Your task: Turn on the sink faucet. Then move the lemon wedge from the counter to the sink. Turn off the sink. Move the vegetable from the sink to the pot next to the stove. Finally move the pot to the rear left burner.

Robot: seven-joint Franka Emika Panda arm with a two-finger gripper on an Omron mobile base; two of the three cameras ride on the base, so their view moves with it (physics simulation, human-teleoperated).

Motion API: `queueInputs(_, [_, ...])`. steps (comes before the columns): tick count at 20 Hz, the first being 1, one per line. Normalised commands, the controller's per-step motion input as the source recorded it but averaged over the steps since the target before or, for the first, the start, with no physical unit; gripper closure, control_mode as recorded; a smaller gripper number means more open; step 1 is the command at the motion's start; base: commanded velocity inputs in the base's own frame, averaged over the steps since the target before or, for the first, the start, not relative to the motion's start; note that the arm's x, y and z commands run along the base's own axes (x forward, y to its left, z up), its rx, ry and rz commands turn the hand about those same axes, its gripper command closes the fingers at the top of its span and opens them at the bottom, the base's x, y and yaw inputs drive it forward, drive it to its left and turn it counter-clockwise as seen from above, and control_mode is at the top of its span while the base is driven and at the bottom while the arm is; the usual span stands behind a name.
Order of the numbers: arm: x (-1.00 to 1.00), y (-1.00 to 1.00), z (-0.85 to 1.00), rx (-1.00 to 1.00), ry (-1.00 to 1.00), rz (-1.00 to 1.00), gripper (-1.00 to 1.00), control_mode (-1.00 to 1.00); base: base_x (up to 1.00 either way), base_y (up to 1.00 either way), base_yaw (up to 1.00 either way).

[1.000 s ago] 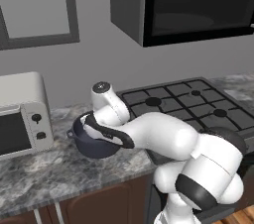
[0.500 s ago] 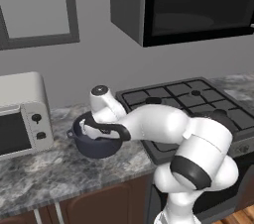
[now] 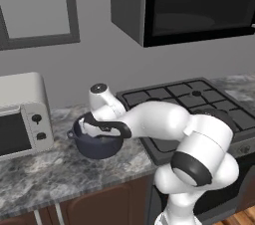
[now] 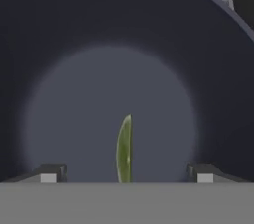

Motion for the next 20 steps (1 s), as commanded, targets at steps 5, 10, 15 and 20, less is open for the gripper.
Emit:
queueInputs(5, [-0.19, 0.02, 0.32, 0.00, 0.00, 0.00, -1.00, -1.00, 0.00, 0.00, 0.00])
queueInputs(10, [-0.40, 0.00, 0.18, 0.00, 0.00, 0.08, -1.00, -1.00, 0.00, 0.00, 0.00])
queueInputs(15, [-0.50, 0.00, 0.00, 0.00, 0.01, 0.17, -1.00, -1.00, 0.00, 0.00, 0.00])
queueInputs(20, [-0.29, 0.00, 0.00, -0.01, 0.04, 0.25, -1.00, -1.00, 0.00, 0.00, 0.00])
